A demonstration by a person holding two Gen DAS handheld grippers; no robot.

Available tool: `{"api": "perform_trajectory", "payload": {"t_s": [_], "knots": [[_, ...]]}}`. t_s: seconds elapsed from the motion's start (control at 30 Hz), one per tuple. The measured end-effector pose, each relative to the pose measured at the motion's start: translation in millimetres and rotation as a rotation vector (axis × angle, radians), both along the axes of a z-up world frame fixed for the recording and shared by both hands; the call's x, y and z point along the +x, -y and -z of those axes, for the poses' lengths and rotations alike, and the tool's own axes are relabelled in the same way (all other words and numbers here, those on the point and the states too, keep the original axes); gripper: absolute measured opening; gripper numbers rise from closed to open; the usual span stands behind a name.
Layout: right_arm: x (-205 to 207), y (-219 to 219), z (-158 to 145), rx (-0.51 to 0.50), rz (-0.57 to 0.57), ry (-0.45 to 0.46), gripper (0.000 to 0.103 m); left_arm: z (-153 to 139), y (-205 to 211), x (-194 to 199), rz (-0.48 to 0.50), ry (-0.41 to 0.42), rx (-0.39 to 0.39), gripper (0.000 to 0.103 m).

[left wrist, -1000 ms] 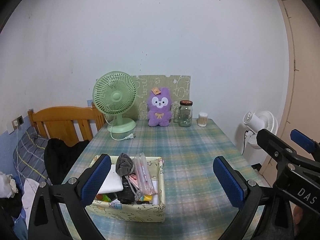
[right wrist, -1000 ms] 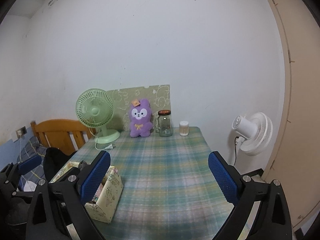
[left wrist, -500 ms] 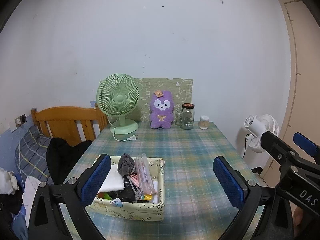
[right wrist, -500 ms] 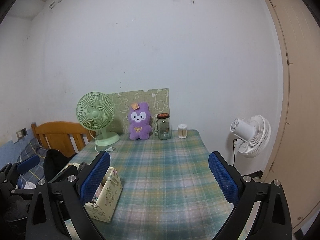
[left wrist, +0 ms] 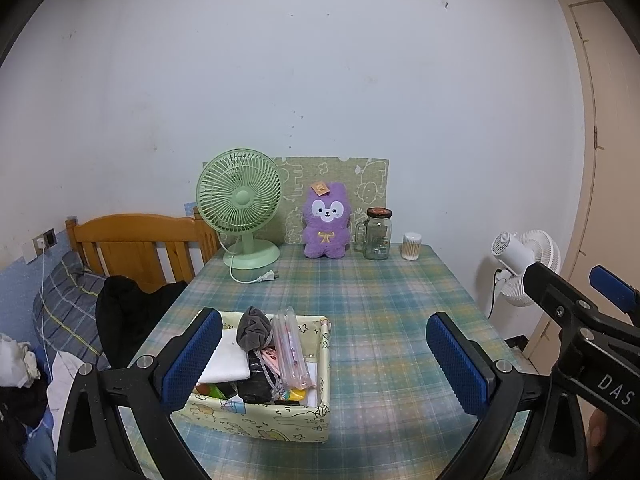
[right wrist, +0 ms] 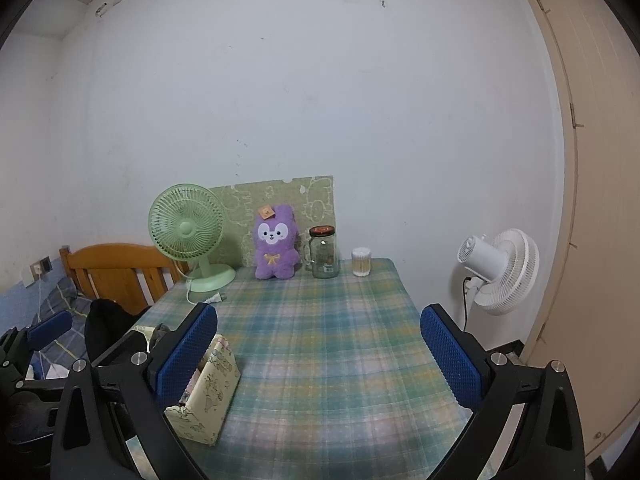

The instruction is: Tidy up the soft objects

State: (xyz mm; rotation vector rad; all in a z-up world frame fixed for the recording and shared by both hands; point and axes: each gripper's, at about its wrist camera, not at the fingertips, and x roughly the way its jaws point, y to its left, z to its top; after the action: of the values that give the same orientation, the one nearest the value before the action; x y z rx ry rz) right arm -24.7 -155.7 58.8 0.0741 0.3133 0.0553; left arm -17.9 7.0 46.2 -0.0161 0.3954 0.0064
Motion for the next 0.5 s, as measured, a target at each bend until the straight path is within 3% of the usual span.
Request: {"api": "perform_trajectory", "payload": {"t_s": [0.5], "knots": [[3.6,3.1,1.5,0.01,0.026,-0.008,0.103,0.3,-0.9,1.5,-0.003,0.001,-0.001,0.103]]}}
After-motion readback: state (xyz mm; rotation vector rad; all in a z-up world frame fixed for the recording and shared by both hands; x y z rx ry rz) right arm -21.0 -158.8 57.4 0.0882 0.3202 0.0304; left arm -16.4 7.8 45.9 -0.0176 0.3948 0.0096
